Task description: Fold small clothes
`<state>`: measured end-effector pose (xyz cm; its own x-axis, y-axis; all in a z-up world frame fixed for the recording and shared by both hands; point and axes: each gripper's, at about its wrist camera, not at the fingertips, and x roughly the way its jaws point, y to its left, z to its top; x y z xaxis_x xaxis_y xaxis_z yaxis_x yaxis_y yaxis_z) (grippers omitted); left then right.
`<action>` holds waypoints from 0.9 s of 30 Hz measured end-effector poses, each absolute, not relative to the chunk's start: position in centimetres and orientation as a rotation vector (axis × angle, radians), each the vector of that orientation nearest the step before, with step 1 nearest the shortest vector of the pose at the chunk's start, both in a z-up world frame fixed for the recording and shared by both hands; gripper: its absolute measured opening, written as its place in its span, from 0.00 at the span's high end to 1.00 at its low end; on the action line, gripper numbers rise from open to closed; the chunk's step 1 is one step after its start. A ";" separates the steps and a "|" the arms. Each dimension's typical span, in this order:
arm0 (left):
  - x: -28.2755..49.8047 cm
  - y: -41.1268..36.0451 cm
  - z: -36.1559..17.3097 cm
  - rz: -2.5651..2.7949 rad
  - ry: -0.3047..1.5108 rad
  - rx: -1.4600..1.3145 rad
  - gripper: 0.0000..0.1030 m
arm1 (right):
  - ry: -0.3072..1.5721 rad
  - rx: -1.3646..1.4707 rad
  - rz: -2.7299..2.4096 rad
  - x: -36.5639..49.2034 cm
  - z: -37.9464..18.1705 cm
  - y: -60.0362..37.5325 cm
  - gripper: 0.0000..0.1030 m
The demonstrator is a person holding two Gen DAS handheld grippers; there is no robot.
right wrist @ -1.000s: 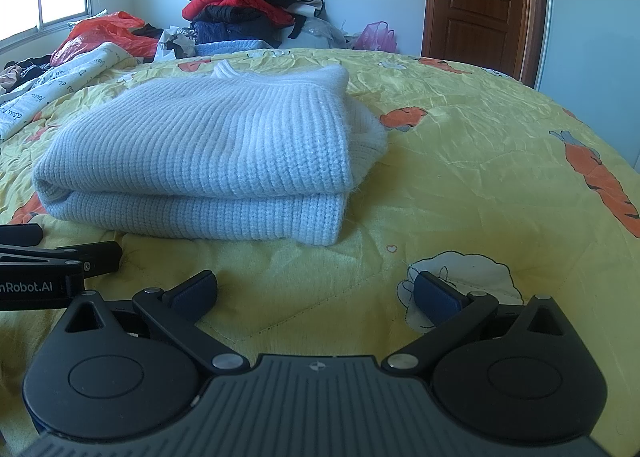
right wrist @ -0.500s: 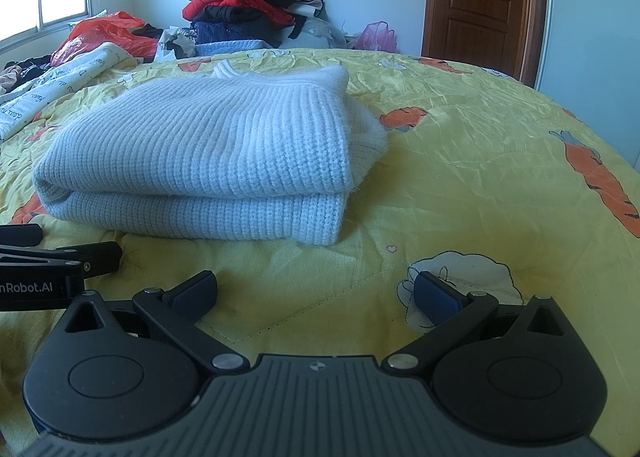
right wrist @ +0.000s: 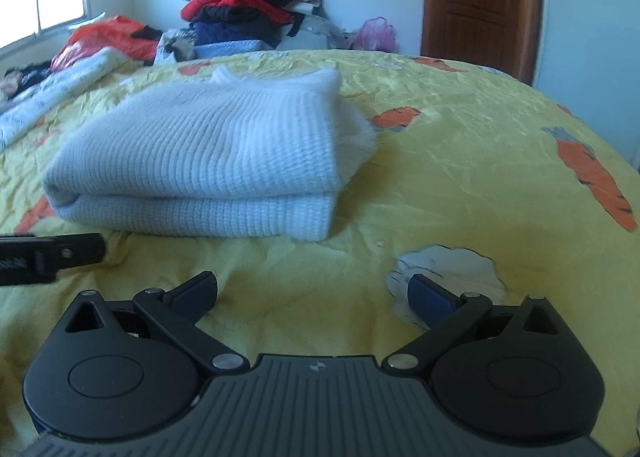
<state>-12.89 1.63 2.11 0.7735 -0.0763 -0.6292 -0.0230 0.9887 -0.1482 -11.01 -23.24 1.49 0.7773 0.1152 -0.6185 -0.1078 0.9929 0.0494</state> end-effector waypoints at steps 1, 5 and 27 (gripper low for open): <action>-13.5 1.5 2.8 -0.023 0.672 -0.138 0.00 | 0.662 0.011 0.114 -11.5 1.9 -23.5 0.00; -16.3 -0.1 5.6 0.010 0.612 -0.038 0.00 | 0.659 -0.042 0.085 -13.1 3.2 -23.8 0.00; -17.3 1.3 7.2 -0.145 0.784 -0.270 0.00 | 0.673 -0.139 0.150 -15.2 5.0 -22.5 0.00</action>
<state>-17.33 1.27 7.21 0.7008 -0.2283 -0.6758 0.0289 0.9557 -0.2928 -15.16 -22.54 4.97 0.7719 0.0931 -0.6288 -0.1830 0.9799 -0.0796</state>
